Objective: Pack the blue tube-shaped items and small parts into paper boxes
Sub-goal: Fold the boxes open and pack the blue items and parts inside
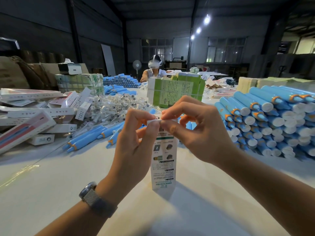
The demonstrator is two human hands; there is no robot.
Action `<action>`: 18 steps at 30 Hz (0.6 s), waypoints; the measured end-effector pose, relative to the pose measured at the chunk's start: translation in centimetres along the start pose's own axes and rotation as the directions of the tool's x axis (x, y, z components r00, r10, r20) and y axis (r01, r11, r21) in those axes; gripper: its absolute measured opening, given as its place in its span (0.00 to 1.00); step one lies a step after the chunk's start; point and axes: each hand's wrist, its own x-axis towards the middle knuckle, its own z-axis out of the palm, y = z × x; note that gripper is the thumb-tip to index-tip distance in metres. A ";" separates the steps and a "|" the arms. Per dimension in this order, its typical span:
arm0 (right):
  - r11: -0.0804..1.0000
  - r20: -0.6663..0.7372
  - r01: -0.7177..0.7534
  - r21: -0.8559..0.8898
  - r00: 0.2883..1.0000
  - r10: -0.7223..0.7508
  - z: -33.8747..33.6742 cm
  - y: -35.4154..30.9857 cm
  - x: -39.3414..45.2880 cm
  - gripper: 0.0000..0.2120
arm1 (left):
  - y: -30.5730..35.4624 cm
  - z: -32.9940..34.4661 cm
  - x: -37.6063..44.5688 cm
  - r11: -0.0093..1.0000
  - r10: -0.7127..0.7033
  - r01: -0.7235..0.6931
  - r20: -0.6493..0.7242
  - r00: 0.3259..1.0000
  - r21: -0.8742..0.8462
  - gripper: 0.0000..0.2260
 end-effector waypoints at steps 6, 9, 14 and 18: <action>0.999 0.002 -0.031 0.039 1.000 0.031 -0.3 0.4 0.1 0.04 | 0.1 0.2 -0.2 0.996 -0.026 0.029 0.033 0.999 -0.082 0.04; 0.999 -0.009 -0.030 0.042 0.999 0.030 -0.2 0.4 0.1 0.04 | 0.1 0.2 -0.3 0.990 -0.063 0.067 0.034 0.997 -0.123 0.04; 0.999 -0.040 -0.020 0.047 0.999 0.021 0.1 0.2 0.1 0.04 | 0.5 0.4 0.0 0.992 -0.085 0.082 -0.016 0.996 -0.099 0.14; 0.999 -0.033 -0.028 0.027 0.999 0.029 0.1 0.1 0.1 0.03 | 0.5 0.3 0.1 0.996 -0.074 0.072 -0.024 0.997 -0.052 0.13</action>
